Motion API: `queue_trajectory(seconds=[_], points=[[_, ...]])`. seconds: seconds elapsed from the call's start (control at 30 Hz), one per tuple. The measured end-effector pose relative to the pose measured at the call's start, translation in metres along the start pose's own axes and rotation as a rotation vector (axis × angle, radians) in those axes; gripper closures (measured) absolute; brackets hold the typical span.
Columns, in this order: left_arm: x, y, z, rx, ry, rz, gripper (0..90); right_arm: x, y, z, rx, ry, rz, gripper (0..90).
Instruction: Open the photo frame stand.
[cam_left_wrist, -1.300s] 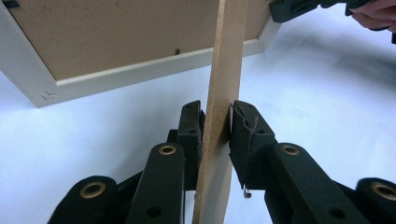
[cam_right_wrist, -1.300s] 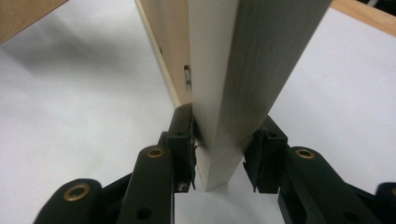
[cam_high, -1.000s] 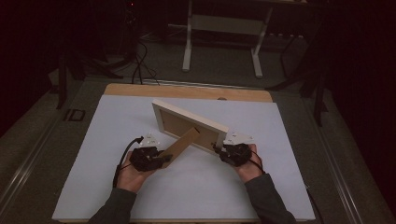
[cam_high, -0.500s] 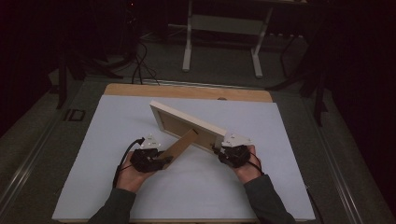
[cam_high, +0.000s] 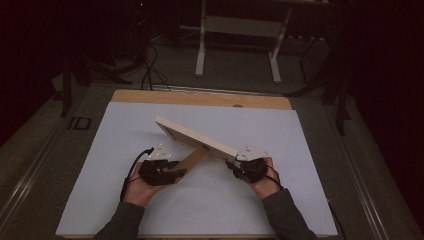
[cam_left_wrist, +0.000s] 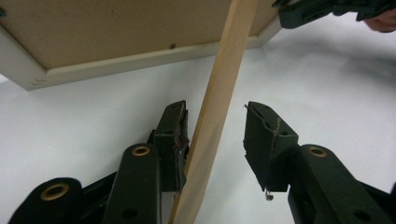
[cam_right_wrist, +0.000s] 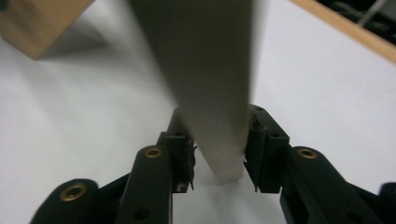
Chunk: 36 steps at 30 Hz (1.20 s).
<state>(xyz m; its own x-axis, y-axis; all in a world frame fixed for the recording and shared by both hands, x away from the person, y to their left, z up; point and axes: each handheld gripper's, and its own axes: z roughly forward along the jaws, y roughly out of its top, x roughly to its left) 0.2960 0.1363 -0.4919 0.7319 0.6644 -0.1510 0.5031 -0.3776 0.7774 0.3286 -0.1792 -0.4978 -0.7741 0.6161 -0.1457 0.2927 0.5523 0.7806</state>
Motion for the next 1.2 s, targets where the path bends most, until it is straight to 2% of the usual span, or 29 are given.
queue_trajectory(seconds=[0.17,0.27,0.4,0.73,0.87,1.2], points=[[-0.001,0.000,-0.001,-0.002,0.001,0.002,59.5,-0.002,-0.001,-0.001,-0.009,0.013,0.014,63.0],[-0.001,0.000,-0.001,-0.002,-0.003,-0.002,59.2,-0.004,-0.002,-0.003,-0.023,0.044,0.031,58.1],[-0.001,0.000,-0.002,-0.001,-0.005,-0.006,59.2,-0.005,-0.003,-0.005,-0.030,0.060,0.040,56.6],[-0.002,0.002,-0.007,-0.034,-0.016,-0.015,57.8,-0.014,-0.003,-0.016,-0.041,0.102,0.061,52.4],[-0.003,0.004,-0.012,-0.058,-0.007,-0.015,57.0,-0.017,-0.004,-0.018,-0.038,0.119,0.072,52.1],[-0.001,0.004,-0.019,-0.090,0.023,-0.030,55.9,-0.018,-0.004,-0.017,-0.012,0.135,0.060,52.1]])
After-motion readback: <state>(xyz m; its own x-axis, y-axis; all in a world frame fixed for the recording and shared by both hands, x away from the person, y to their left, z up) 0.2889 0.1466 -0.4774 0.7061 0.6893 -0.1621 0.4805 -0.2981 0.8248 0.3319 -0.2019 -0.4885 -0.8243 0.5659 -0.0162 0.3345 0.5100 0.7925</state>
